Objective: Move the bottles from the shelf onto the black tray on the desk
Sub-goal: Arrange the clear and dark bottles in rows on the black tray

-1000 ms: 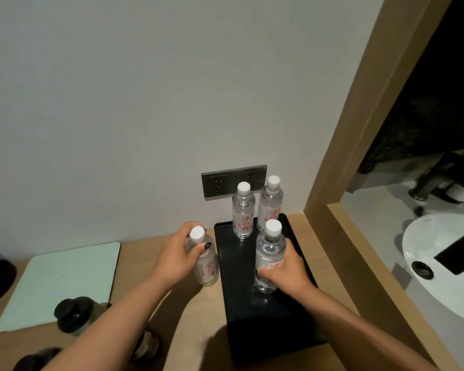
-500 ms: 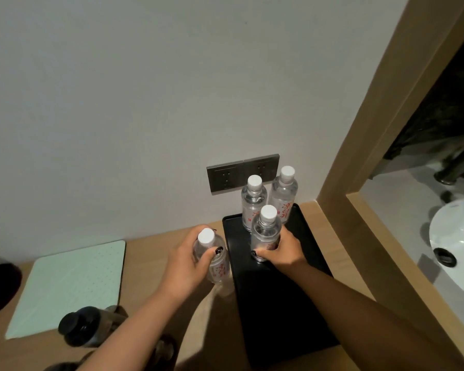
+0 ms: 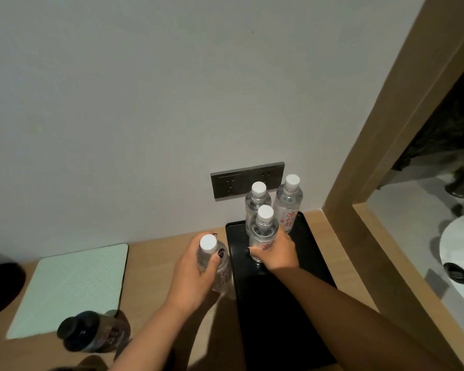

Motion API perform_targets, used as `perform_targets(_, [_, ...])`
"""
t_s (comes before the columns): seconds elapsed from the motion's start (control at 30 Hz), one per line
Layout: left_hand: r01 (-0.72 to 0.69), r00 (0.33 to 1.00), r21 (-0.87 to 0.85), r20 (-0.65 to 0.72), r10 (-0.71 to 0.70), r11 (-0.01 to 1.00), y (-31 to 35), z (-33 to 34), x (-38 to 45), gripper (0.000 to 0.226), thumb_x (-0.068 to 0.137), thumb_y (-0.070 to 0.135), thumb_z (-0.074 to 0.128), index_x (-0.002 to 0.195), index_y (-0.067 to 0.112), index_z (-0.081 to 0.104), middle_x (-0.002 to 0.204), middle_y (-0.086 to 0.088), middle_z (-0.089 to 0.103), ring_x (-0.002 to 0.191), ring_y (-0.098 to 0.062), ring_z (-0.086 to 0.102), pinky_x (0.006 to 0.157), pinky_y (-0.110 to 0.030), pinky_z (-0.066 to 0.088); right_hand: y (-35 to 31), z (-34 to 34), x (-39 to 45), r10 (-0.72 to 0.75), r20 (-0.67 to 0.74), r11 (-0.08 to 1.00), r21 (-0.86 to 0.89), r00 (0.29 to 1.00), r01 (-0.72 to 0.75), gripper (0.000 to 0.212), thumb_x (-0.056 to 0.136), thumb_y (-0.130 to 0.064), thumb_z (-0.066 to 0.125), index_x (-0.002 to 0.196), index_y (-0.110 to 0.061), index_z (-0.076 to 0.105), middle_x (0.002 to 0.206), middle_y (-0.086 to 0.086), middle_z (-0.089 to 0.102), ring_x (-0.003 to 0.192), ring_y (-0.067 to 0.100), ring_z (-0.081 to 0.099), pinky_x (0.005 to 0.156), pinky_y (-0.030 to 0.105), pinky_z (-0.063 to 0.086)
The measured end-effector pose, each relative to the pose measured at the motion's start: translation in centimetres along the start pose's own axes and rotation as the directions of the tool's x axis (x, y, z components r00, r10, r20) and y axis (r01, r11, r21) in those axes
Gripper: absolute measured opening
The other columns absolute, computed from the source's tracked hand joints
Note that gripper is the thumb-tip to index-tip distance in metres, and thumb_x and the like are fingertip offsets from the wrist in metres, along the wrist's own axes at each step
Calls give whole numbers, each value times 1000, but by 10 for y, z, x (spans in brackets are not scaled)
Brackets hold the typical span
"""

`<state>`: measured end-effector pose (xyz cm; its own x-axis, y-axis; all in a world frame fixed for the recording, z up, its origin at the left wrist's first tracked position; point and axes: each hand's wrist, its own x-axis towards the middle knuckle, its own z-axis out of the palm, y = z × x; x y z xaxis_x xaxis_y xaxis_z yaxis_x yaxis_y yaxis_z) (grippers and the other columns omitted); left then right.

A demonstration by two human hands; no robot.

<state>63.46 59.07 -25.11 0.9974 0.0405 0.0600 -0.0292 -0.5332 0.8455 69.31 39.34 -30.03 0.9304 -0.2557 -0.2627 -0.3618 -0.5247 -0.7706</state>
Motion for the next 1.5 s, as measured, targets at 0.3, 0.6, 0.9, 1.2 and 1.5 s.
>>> perform_targets(0.3, [182,982,20,40,-182,983,-15,14,-1,69,64,18,85,121,20,46,115,0,57,105,-17,57,90,-27,43,2,1,-6,180,68,983,29,981,-182,86,63,-10,84,135,-4,37,133,16,52,122,31,51,103,35,42])
perform_targets(0.6, [236,972,-62,3,-236,970,7,-1,-3,63,63,10,87,112,22,49,95,18,56,88,-1,56,66,-8,40,-16,-40,-55,14,-151,946,321,988,35,41,79,2,64,117,-10,53,110,10,59,88,16,60,77,22,47])
perform_targets(0.9, [41,960,-82,278,-16,996,62,11,-10,70,61,20,88,115,25,45,99,21,64,91,13,59,79,-12,49,-67,-73,-96,-458,156,875,256,875,412,42,82,-12,71,111,-37,55,112,-14,61,103,-7,55,84,6,41])
perform_targets(1.2, [-83,892,-148,429,139,986,98,17,34,43,65,22,84,102,16,63,94,-3,70,84,-14,68,78,-22,55,-42,-135,-72,-356,94,919,216,930,330,35,82,-6,70,112,-23,63,100,-12,66,88,-4,61,77,8,48])
perform_targets(1.5, [-431,869,515,459,186,740,102,40,73,58,81,39,70,135,32,48,137,3,51,120,-19,52,96,-39,48,-15,-131,-31,-313,2,950,-8,950,313,40,83,-6,69,121,-16,61,105,-9,57,100,5,50,87,21,36])
